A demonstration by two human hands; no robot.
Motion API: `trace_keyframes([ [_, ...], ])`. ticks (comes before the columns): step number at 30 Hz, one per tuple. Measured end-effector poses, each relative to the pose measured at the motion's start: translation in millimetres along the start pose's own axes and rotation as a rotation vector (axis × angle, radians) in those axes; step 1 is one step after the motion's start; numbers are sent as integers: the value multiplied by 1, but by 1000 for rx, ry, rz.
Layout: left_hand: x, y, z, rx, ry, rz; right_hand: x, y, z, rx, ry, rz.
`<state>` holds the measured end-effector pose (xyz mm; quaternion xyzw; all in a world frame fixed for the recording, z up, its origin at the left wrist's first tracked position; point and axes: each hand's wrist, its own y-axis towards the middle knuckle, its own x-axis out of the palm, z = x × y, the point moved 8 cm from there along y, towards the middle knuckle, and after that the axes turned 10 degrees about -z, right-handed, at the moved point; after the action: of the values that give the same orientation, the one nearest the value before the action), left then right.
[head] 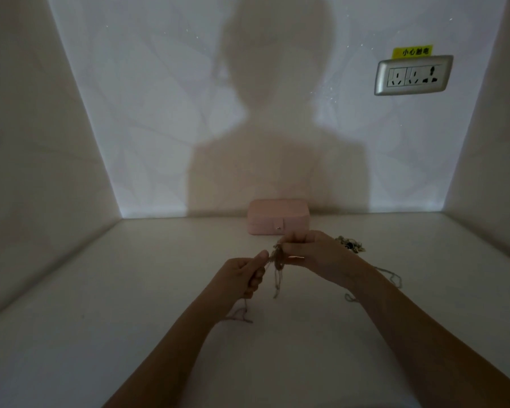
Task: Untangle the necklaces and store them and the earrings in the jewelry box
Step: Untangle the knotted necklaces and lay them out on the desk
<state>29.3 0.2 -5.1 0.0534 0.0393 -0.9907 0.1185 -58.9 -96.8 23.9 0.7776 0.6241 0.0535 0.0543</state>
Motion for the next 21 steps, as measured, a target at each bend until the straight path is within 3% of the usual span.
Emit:
trace_keyframes([
  [4, -7, -1, 3, 32, 2, 57, 2, 2, 10, 68, 246, 65],
  [9, -1, 0, 8, 136, 122, 51, 10, 4, 12, 74, -59, 6],
  [13, -6, -3, 8, 166, 40, 121, 14, 4, 13, 70, -185, -12],
  [21, -5, -3, 12, 168, 0, 113, 10, 6, 23, 97, 209, 78],
])
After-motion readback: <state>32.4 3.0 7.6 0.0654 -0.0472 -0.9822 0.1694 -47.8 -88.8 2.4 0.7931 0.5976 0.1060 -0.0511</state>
